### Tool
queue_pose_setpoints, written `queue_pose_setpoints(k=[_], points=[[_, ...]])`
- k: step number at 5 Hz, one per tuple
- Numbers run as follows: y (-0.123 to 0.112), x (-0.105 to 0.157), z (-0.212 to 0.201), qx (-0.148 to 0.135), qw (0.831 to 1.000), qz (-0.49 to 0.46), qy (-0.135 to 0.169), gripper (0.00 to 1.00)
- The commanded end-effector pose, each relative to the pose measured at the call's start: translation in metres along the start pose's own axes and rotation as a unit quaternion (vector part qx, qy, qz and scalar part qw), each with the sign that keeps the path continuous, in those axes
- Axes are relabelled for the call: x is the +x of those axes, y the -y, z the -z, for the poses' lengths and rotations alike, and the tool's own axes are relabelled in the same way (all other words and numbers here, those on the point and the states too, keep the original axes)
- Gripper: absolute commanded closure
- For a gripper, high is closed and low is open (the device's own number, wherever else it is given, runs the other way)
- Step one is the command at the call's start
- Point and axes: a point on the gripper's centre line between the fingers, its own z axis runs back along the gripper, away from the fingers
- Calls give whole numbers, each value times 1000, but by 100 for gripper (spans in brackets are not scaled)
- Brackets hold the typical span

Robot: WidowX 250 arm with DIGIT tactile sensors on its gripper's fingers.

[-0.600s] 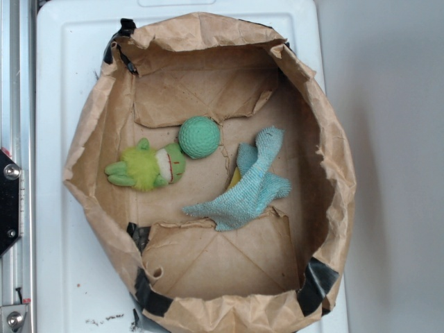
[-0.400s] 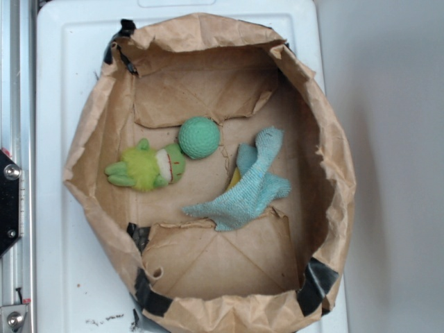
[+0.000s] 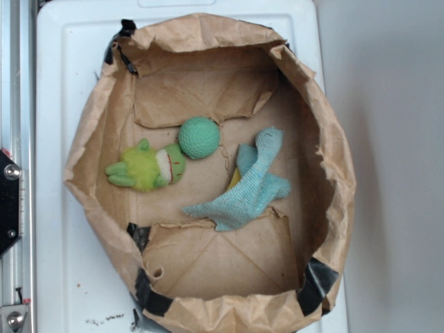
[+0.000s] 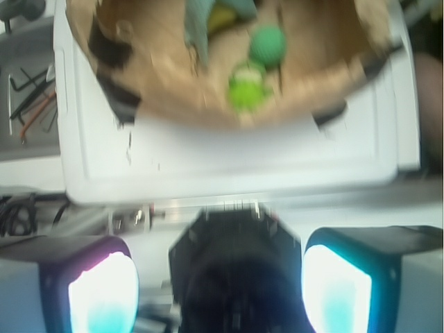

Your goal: Grab the green animal.

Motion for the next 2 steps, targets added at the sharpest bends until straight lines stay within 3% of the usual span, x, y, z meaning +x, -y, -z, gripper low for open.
queue_pose_setpoints(k=[1,2], points=[[-25,73,13,-14,1000,-1,15,0],[-40,82,29,-6,999,40,31,0]])
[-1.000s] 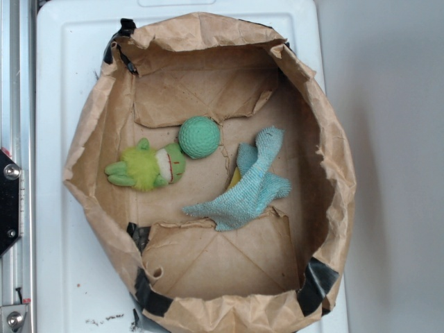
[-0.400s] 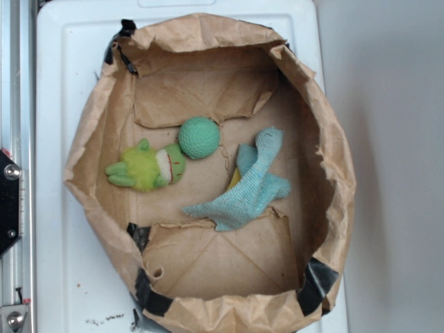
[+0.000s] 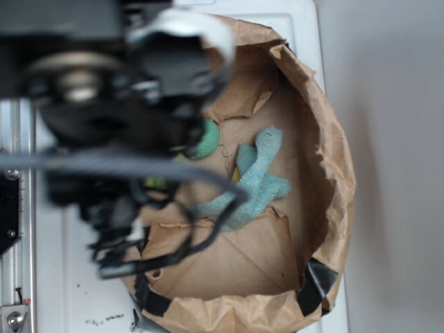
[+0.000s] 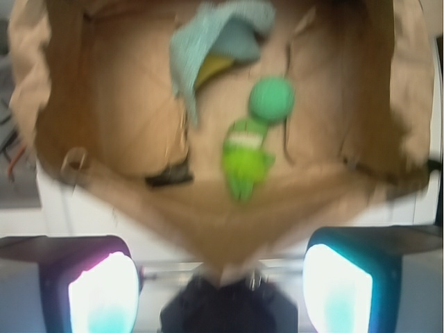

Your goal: Grab the green animal.

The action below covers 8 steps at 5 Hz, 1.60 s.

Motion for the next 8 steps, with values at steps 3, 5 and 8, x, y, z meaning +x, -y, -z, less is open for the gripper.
queue_pose_setpoints(k=[3,5,8], points=[[-4,18,76,24,992,117,50,0],[-8,21,129,82,985,149,28,0],[1,18,176,57,985,156,-55,0]])
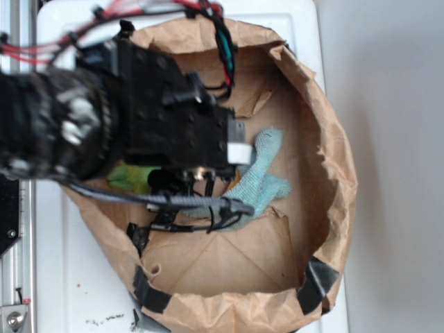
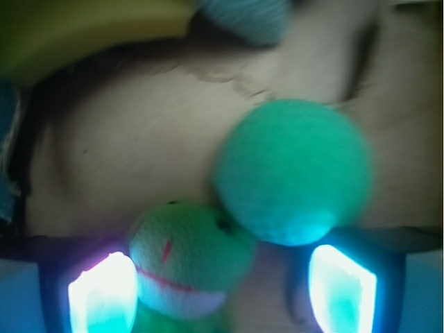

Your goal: Grab the green animal.

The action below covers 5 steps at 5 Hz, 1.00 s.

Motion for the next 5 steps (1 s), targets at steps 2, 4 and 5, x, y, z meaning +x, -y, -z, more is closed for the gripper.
queue_pose_setpoints(k=[2,4,5], points=[[-2,14,8,-37,998,-53,-19,100],[-18,14,-8,-43,996,-70,-21,100],[-30,13,-40,-58,995,-82,3,100]])
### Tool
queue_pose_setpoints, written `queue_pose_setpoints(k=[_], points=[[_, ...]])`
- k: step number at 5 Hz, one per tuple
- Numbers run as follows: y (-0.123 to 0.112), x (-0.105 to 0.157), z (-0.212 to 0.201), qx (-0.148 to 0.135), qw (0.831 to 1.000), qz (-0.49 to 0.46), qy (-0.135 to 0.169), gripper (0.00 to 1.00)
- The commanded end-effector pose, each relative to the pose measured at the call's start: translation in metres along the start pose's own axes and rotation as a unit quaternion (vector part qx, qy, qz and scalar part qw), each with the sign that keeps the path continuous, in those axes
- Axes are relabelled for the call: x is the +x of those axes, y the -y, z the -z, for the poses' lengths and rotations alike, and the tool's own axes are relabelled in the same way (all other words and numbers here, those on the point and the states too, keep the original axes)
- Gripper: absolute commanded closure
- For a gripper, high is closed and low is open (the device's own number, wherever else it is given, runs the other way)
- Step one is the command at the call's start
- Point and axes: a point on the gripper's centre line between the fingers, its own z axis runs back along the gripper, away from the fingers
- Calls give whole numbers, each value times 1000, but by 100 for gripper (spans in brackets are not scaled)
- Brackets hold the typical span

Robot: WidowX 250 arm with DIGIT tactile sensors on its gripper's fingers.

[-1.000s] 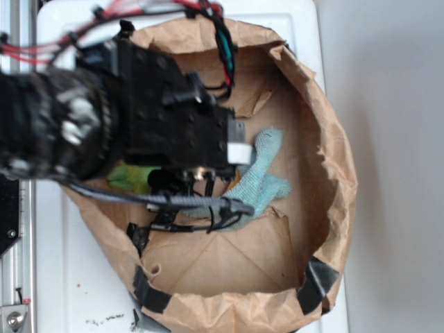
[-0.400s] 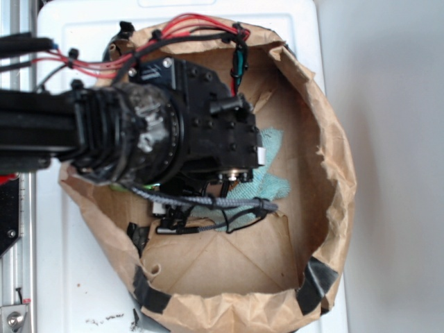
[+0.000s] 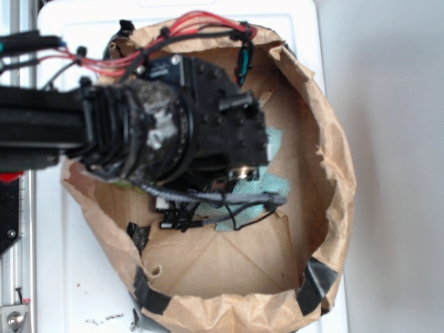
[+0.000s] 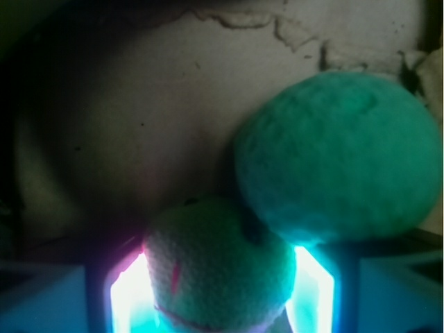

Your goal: Grab the green animal.

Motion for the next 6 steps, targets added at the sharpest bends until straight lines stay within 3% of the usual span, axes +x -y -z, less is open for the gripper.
queue_pose_setpoints(k=[1,3,4,6], points=[[-18,-7,-94,-33,996,0,87,100],[-19,-27,-158,-51,992,-19,115,100],[-4,-23,-182,-48,988,-12,146,100],[27,-8,-196,-14,982,42,182,100]])
